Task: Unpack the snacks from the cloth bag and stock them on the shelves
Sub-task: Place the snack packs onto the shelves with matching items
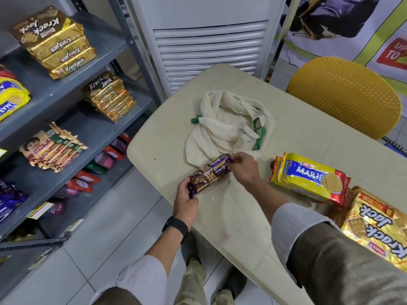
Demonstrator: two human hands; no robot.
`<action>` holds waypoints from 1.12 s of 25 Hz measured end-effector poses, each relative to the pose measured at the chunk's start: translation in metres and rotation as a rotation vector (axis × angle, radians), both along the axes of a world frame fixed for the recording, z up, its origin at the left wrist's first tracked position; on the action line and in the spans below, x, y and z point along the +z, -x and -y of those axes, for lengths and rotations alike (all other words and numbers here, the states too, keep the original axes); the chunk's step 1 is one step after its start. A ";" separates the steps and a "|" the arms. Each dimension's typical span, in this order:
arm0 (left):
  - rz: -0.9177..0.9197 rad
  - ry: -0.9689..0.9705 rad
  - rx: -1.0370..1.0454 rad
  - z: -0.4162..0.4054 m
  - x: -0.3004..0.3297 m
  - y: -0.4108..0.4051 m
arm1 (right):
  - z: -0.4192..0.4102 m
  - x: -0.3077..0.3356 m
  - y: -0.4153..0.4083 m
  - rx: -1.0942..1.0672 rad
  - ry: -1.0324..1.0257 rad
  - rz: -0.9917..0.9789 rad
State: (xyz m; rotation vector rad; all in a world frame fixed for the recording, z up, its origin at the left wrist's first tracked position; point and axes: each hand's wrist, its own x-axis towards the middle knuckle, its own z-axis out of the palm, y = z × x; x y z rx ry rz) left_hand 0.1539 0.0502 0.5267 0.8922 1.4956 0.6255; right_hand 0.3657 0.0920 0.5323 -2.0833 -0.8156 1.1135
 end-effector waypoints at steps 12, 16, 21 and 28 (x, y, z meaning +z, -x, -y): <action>-0.063 0.024 -0.034 0.004 -0.007 -0.003 | 0.028 -0.015 0.020 -0.151 -0.088 -0.078; -0.065 0.015 -0.055 0.004 0.003 -0.005 | 0.037 -0.017 0.019 -0.183 -0.099 -0.155; -0.313 -0.159 -0.178 -0.004 0.056 -0.020 | 0.051 0.027 0.002 -0.181 -0.204 -0.075; -0.006 -0.252 -0.619 -0.013 0.107 -0.157 | 0.138 0.097 -0.071 -0.553 -0.369 0.088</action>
